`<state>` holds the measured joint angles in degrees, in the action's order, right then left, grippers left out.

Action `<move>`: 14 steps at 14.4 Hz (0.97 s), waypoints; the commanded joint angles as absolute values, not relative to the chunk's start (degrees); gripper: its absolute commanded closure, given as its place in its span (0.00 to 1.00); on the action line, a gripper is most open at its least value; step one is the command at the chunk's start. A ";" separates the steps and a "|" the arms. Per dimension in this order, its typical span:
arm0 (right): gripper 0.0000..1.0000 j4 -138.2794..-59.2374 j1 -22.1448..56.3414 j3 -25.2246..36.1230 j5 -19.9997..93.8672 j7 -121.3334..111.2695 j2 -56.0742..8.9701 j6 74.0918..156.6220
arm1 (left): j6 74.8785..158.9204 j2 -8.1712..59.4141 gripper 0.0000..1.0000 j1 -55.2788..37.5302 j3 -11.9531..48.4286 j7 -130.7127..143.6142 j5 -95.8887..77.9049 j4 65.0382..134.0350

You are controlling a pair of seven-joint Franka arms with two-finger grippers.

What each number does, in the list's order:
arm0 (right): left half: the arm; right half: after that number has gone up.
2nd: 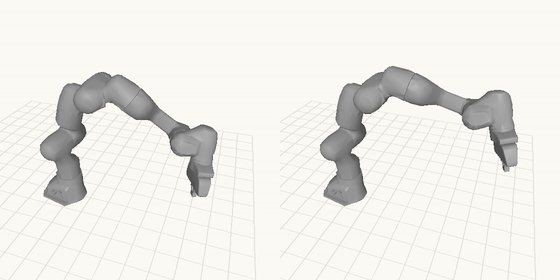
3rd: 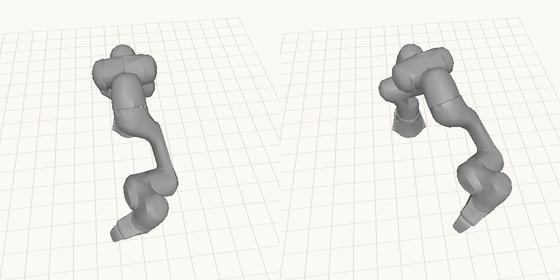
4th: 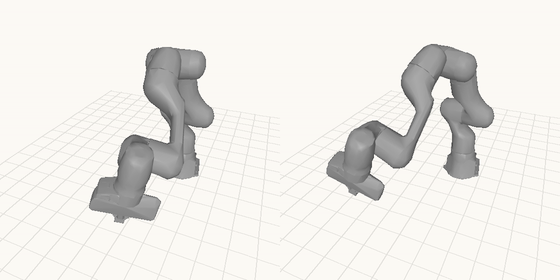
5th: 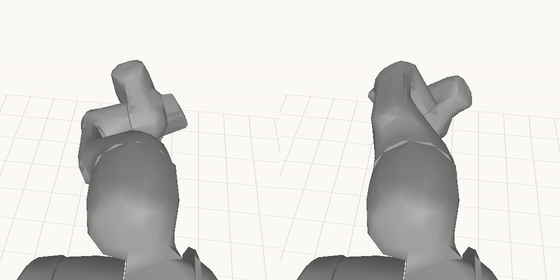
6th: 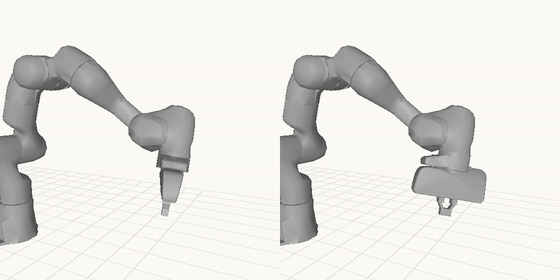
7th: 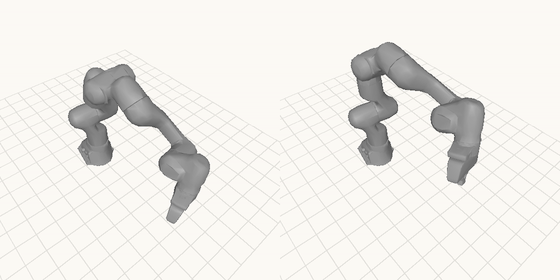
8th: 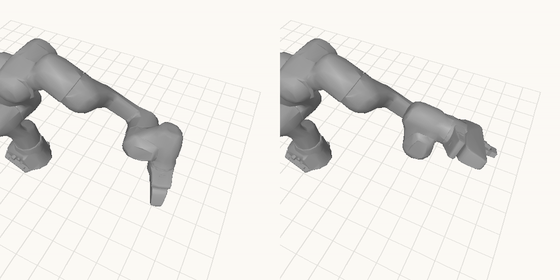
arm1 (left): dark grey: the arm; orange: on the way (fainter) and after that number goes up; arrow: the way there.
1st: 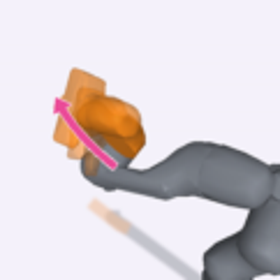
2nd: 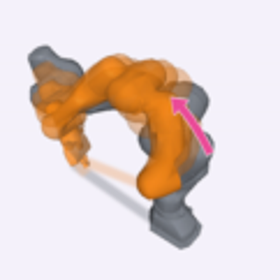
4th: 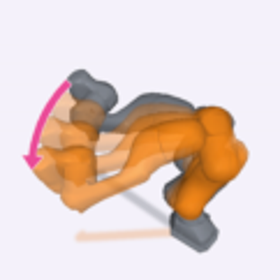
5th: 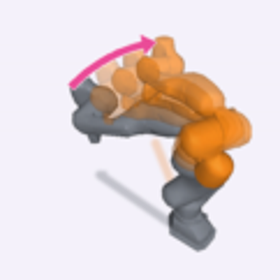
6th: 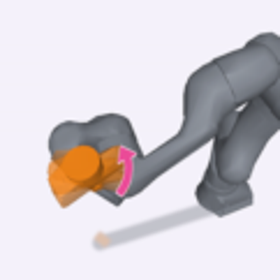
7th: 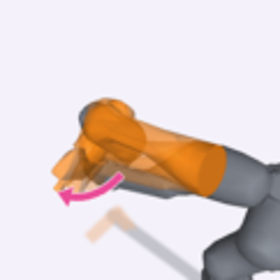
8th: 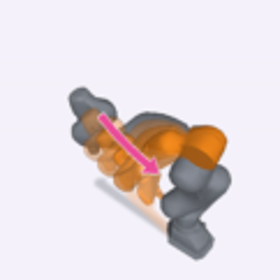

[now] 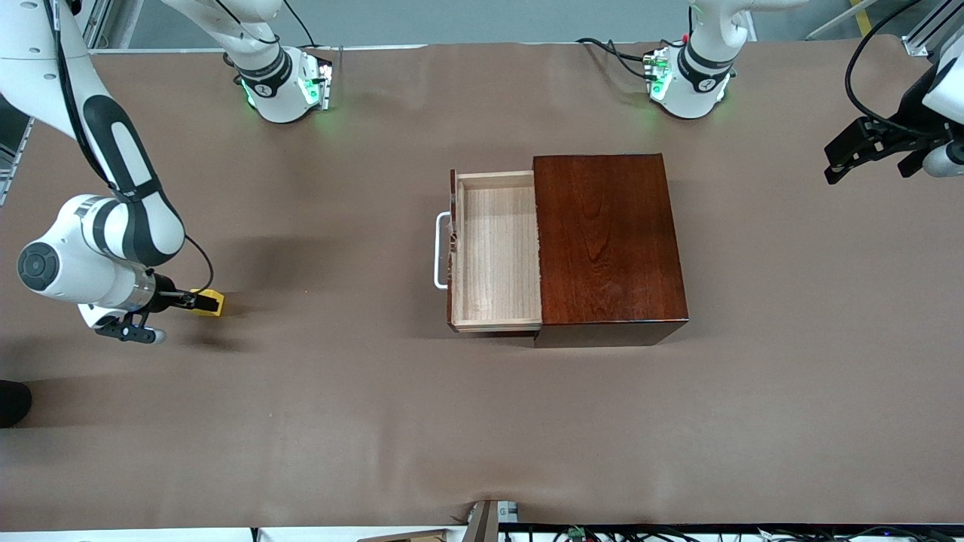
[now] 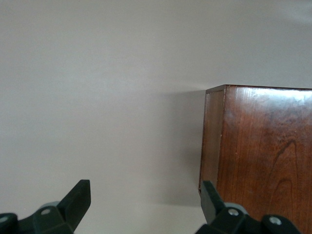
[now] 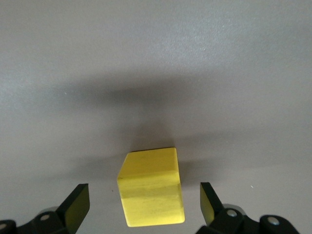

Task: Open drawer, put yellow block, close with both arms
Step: 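Close the right gripper on the yellow cube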

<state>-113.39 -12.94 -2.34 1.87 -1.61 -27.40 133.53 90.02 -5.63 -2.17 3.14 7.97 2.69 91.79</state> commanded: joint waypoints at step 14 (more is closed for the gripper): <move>1.00 -114.17 -16.44 -3.51 1.41 -11.86 -27.51 133.69 | 88.07 -6.42 0.00 0.53 3.69 -2.02 -1.49 93.25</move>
